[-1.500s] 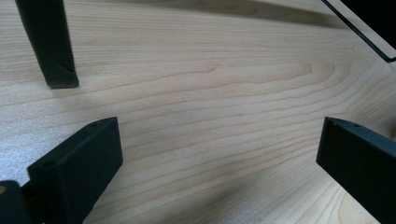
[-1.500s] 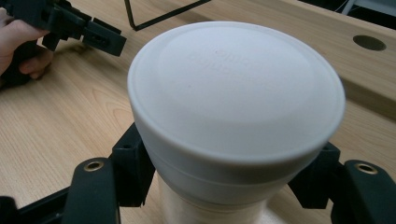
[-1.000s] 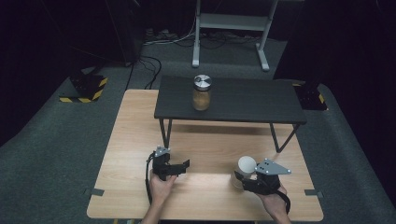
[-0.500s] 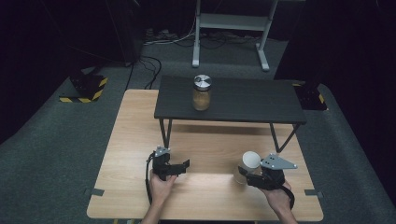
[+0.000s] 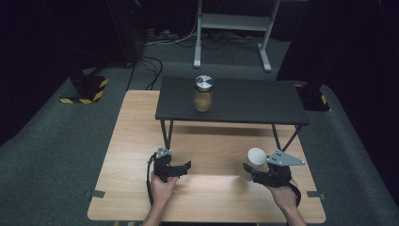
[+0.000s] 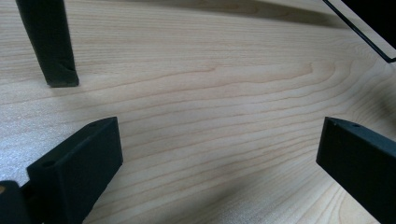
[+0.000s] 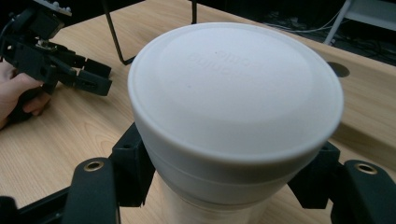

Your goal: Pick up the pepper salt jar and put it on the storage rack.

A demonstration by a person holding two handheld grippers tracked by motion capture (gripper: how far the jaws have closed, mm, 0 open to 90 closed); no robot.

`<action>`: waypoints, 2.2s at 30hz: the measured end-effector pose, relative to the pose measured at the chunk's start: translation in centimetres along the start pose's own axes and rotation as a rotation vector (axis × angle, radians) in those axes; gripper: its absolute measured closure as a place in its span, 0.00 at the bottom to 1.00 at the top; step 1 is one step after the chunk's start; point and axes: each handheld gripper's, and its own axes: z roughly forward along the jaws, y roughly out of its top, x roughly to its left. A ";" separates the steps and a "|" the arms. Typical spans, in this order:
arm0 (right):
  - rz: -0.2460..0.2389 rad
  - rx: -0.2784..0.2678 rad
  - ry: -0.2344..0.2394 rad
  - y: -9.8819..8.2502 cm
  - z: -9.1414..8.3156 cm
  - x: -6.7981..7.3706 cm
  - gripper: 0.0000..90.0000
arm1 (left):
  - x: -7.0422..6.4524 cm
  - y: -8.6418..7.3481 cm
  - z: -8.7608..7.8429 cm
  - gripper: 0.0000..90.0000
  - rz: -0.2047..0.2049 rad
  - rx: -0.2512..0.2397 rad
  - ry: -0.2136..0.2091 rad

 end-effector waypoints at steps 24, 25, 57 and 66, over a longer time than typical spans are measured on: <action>0.017 -0.031 0.020 3.7 -1.0 -2.4 0.39 | 0.0 0.0 0.0 0.01 -0.002 -0.001 -0.001; 0.018 -0.032 0.022 3.9 -1.1 -2.6 0.39 | 0.0 0.0 0.0 0.01 -0.002 -0.002 -0.002; 0.008 -0.068 0.073 11.2 -3.5 -5.6 0.39 | 0.0 -0.1 0.0 0.01 -0.002 -0.002 0.001; 0.002 -0.085 0.075 13.0 -3.8 -6.1 0.39 | 0.0 0.0 0.0 0.01 -0.001 -0.001 0.000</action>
